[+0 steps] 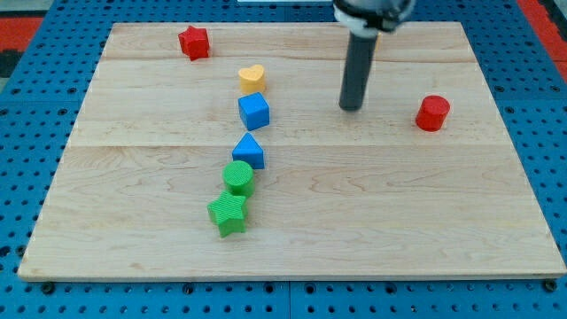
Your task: Move the red star towards the hexagon
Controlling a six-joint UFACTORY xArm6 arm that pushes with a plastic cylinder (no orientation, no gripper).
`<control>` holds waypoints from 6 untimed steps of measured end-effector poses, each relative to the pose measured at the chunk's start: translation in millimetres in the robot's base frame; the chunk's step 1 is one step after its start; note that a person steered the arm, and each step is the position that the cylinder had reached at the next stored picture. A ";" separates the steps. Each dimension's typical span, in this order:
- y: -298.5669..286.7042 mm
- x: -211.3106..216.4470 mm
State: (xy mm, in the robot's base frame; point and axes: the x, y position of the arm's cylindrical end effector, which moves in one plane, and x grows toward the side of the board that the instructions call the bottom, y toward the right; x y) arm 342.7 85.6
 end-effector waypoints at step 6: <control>-279.4 -104.7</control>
